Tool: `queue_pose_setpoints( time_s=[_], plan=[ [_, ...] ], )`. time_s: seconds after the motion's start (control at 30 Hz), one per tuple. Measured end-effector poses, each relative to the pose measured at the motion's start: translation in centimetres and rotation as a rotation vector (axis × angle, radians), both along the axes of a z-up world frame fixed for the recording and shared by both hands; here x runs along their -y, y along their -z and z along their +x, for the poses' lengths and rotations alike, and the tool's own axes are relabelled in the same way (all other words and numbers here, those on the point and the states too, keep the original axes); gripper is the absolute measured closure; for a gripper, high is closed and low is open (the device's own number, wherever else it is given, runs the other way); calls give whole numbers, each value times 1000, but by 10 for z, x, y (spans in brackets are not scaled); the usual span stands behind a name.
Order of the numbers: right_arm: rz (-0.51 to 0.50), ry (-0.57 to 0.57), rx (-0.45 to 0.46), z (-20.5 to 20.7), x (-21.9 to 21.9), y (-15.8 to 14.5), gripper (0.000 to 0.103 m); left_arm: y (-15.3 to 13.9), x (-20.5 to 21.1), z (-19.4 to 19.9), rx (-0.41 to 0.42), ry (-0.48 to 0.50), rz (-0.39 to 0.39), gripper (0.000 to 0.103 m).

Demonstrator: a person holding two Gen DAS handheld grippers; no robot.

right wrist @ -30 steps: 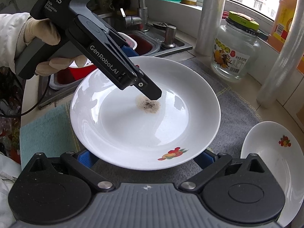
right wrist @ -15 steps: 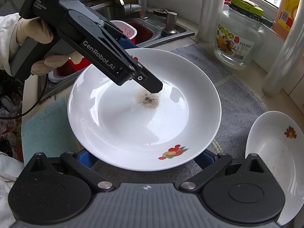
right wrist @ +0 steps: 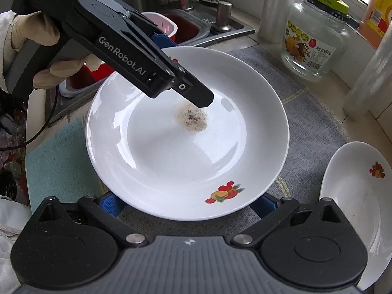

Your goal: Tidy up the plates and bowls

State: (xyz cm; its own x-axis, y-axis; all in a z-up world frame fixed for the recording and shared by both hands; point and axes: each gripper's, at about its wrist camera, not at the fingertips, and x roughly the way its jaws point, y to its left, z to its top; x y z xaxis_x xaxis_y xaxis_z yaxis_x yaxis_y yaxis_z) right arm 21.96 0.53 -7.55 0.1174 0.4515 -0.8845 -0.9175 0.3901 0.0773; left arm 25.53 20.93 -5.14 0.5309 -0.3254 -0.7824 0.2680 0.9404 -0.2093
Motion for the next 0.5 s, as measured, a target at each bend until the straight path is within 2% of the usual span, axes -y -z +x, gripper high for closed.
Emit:
queue_pose_setpoints(
  time_s=[0.5],
  plan=[
    [2, 21, -41, 3, -1, 2, 0, -4, 0, 0, 40, -2, 6, 27]
  ],
)
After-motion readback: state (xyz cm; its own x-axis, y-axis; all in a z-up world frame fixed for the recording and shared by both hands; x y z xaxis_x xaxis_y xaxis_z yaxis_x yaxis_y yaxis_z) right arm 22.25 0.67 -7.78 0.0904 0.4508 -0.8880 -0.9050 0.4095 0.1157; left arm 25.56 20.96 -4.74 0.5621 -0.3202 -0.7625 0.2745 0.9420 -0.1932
